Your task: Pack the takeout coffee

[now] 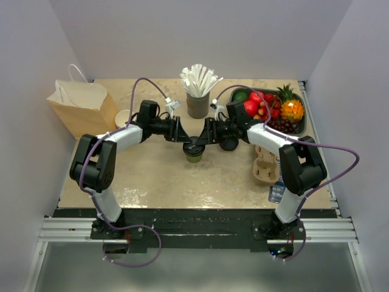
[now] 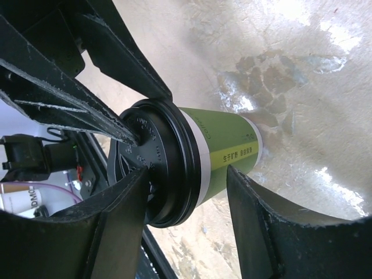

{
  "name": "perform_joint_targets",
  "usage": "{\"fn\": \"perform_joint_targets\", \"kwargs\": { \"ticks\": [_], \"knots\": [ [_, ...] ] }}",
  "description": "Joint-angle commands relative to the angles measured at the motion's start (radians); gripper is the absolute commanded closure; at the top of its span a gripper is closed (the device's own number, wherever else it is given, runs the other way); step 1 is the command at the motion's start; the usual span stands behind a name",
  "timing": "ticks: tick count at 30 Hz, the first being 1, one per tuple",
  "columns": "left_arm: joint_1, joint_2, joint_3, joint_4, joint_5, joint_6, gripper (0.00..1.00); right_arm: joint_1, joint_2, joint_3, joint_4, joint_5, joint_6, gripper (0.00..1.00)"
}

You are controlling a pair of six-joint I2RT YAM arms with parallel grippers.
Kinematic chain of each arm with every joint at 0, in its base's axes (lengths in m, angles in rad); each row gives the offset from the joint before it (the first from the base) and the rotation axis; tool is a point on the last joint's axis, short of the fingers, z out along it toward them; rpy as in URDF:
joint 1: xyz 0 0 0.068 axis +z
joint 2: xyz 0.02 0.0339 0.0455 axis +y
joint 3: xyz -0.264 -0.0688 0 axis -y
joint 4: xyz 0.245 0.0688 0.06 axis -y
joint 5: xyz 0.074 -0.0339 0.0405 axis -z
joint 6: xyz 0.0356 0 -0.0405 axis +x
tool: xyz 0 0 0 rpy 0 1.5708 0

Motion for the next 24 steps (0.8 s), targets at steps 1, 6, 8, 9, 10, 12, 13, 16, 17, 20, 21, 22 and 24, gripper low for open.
{"fn": "perform_joint_targets", "kwargs": {
  "ticks": [1, 6, 8, 9, 10, 12, 13, 16, 17, 20, 21, 22, 24],
  "knots": [
    [-0.007, 0.015, 0.017, -0.052, -0.049, 0.054, 0.56, -0.007, -0.002, -0.061, 0.062, -0.084, 0.01, 0.46],
    [-0.005, 0.024, 0.022, -0.091, -0.063, 0.096, 0.56, -0.027, 0.011, -0.106, 0.131, -0.195, 0.018, 0.46],
    [-0.005, 0.023, 0.021, -0.097, -0.066, 0.102, 0.57, -0.037, 0.01, -0.114, 0.172, -0.262, 0.042, 0.42],
    [-0.005, 0.02, 0.021, -0.101, -0.066, 0.108, 0.57, -0.043, -0.004, -0.111, 0.197, -0.274, 0.052, 0.37],
    [-0.005, 0.02, 0.021, -0.104, -0.066, 0.11, 0.57, -0.045, -0.008, -0.106, 0.206, -0.285, 0.059, 0.34],
    [-0.005, 0.018, 0.019, -0.108, -0.071, 0.117, 0.57, -0.045, -0.011, -0.083, 0.22, -0.31, 0.067, 0.28],
    [-0.005, 0.018, 0.021, -0.111, -0.071, 0.12, 0.57, -0.047, -0.013, -0.074, 0.22, -0.314, 0.076, 0.27],
    [-0.005, 0.017, 0.019, -0.111, -0.074, 0.123, 0.57, -0.057, -0.007, -0.062, 0.246, -0.337, 0.111, 0.25],
    [-0.005, 0.017, 0.019, -0.111, -0.075, 0.123, 0.57, -0.06, -0.008, -0.063, 0.252, -0.342, 0.119, 0.25],
    [-0.005, 0.015, 0.021, -0.115, -0.077, 0.13, 0.57, -0.071, -0.011, -0.062, 0.248, -0.338, 0.13, 0.25],
    [-0.005, 0.015, 0.021, -0.118, -0.077, 0.133, 0.57, -0.073, -0.011, -0.063, 0.233, -0.324, 0.13, 0.26],
    [-0.005, 0.015, 0.021, -0.12, -0.078, 0.134, 0.57, -0.082, -0.013, -0.065, 0.23, -0.319, 0.131, 0.26],
    [-0.005, 0.014, 0.021, -0.121, -0.078, 0.136, 0.57, -0.088, -0.018, -0.075, 0.219, -0.27, 0.133, 0.29]
  ]
}}
